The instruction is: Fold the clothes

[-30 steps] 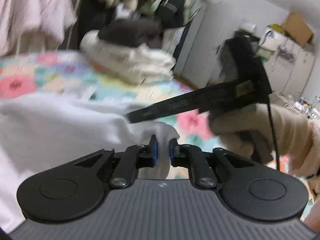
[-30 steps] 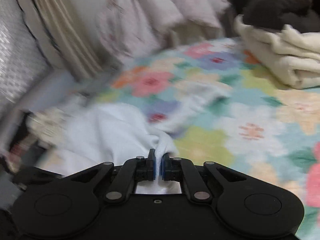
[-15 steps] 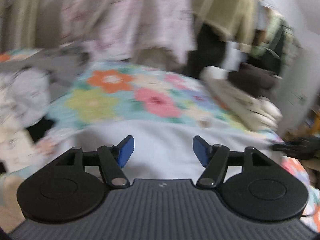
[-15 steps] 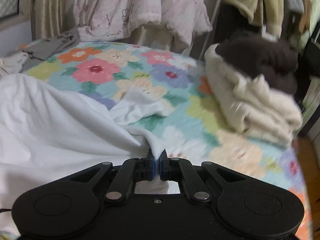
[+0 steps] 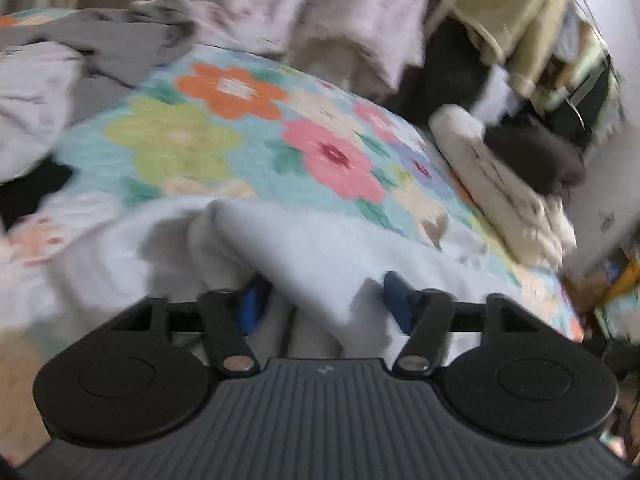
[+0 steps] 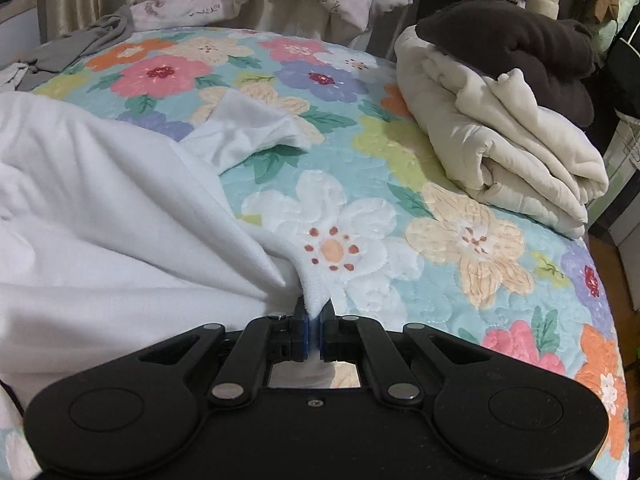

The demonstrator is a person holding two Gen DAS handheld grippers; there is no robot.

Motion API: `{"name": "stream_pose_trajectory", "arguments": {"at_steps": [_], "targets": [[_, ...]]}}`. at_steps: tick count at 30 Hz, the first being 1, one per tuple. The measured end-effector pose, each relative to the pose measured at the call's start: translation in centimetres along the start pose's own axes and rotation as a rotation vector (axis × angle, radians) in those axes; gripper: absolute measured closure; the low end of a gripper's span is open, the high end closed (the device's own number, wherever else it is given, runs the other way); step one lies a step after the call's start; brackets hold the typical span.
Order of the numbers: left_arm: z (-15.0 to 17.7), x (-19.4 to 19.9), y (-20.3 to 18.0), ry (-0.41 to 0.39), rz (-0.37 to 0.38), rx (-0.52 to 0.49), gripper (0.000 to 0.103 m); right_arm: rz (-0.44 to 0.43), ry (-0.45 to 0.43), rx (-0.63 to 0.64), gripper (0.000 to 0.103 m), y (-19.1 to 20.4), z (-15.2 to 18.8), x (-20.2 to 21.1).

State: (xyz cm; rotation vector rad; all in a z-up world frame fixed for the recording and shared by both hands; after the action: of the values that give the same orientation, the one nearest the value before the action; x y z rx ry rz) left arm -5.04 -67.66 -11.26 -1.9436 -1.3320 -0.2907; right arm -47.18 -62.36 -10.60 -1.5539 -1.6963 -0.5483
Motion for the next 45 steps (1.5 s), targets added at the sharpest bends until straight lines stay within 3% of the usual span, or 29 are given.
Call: {"name": "stream_pose_trajectory", "arguments": {"at_steps": [4, 10, 12, 17, 19, 22, 25, 28, 29, 32, 35, 37, 39, 41, 42, 44, 45], "targets": [[0.9, -0.4, -1.3, -0.07, -0.024, -0.09, 0.084, -0.019, -0.022, 0.003, 0.099, -0.4, -0.9, 0.2], [-2.2, 3.4, -2.4, -0.242, -0.079, -0.167, 0.086, 0.024, -0.13, 0.05, 0.1, 0.0, -5.5, 1.3], [-3.4, 5.8, -3.7, -0.317, -0.089, -0.183, 0.087, 0.057, -0.214, 0.053, 0.1, 0.2, -7.6, 3.1], [-5.0, 12.8, -8.2, -0.59, -0.03, -0.305, 0.086, 0.183, -0.49, 0.057, 0.1, -0.3, -11.9, 9.7], [-5.4, 13.4, -9.0, -0.582, 0.022, -0.3, 0.083, 0.225, -0.566, 0.044, 0.1, -1.1, -13.2, 11.7], [-5.0, 10.3, -8.4, -0.413, 0.058, -0.236, 0.083, 0.248, -0.574, 0.021, 0.099, -2.5, -13.8, 12.2], [-2.7, 5.3, -7.2, -0.203, 0.013, -0.232, 0.083, 0.22, -0.492, -0.008, 0.099, -3.2, -12.7, 10.3], [0.4, 1.9, -5.9, -0.073, 0.02, -0.193, 0.089, 0.202, -0.366, -0.025, 0.099, -3.4, -10.2, 6.4], [1.1, 1.4, -5.7, -0.062, 0.035, -0.182, 0.094, 0.187, -0.321, -0.045, 0.099, -3.6, -9.1, 5.1], [1.5, 1.6, -5.7, -0.076, 0.031, -0.212, 0.094, 0.112, -0.18, -0.154, 0.098, -4.4, -5.7, 1.6], [0.7, 2.4, -6.7, -0.122, 0.044, -0.256, 0.094, 0.081, -0.101, -0.286, 0.091, -5.2, -3.2, 0.3], [0.7, 2.7, -7.0, -0.14, 0.06, -0.263, 0.094, 0.073, -0.096, -0.354, 0.079, -5.8, -3.0, 0.7], [1.1, 2.2, -6.9, -0.133, 0.064, -0.253, 0.093, 0.082, -0.112, -0.38, 0.058, -5.8, -3.7, 1.5], [1.5, 1.4, -6.3, -0.118, 0.049, -0.228, 0.088, 0.058, -0.134, -0.358, 0.055, -4.7, -5.2, 2.4], [1.7, 0.9, -6.0, -0.114, 0.042, -0.21, 0.078, 0.031, -0.147, -0.343, 0.052, -4.0, -5.8, 2.8], [1.7, 0.2, -5.3, -0.117, 0.079, -0.173, 0.07, -0.054, -0.156, -0.319, 0.046, -2.3, -6.9, 3.0], [1.6, 0.0, -5.1, -0.118, 0.106, -0.156, 0.074, -0.112, -0.147, -0.316, 0.045, -1.3, -7.3, 2.9]]}}
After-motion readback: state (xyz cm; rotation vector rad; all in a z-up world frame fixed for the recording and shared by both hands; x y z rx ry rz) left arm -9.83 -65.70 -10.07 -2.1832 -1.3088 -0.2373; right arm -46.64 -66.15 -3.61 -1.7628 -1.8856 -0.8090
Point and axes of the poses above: each gripper's, at about its wrist camera, not at the fingertips, and x roughly against the way its jaws point, y to its left, z to its underside, the point moved 3 cm from there along -x, roughly the way its jaws point, and after that the axes turned 1 degree about -z, right-handed, at the moved point
